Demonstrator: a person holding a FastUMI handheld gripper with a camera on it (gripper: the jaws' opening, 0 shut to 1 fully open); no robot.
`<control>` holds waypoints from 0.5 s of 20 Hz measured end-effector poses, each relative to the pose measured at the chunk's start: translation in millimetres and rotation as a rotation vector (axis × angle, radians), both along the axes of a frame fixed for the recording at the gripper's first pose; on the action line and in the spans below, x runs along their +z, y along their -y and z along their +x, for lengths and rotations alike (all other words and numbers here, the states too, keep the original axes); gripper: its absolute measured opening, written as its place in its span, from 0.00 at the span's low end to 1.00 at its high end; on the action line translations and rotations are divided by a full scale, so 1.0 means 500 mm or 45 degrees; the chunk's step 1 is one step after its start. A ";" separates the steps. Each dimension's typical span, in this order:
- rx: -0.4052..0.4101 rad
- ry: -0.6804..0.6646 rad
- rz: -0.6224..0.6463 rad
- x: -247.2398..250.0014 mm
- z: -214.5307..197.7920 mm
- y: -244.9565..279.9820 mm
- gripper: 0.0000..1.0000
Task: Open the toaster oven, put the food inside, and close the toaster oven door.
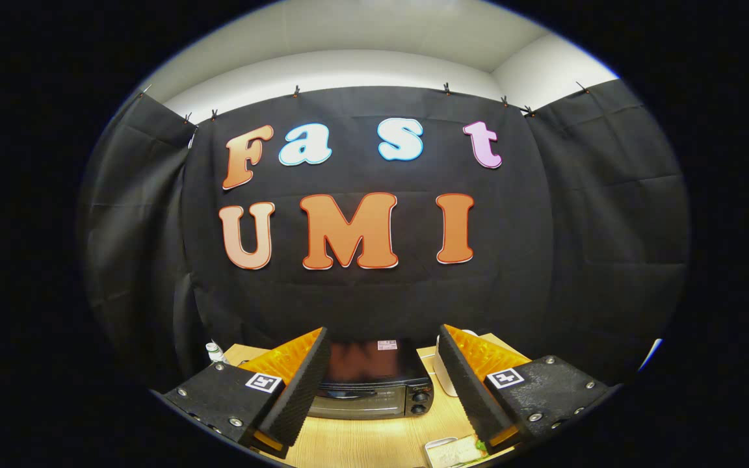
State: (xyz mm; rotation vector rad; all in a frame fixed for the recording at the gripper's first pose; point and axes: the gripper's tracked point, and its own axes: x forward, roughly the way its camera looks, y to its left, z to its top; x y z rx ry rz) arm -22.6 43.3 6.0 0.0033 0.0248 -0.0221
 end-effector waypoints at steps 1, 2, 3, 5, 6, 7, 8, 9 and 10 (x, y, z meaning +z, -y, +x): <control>-0.010 0.015 -0.004 0.007 0.000 0.000 0.99; -0.016 0.019 -0.004 0.009 0.002 -0.001 0.99; -0.007 0.004 -0.002 0.002 0.004 -0.010 0.99; 0.011 -0.021 0.012 -0.006 0.001 -0.024 0.99; 0.014 -0.020 0.020 -0.003 0.000 -0.028 0.99; 0.020 -0.020 0.025 -0.002 -0.002 -0.034 0.99; 0.024 -0.021 0.023 -0.002 -0.002 -0.039 0.99; 0.024 -0.021 0.016 -0.004 -0.002 -0.041 0.99; 0.024 -0.022 0.010 -0.004 -0.003 -0.044 0.99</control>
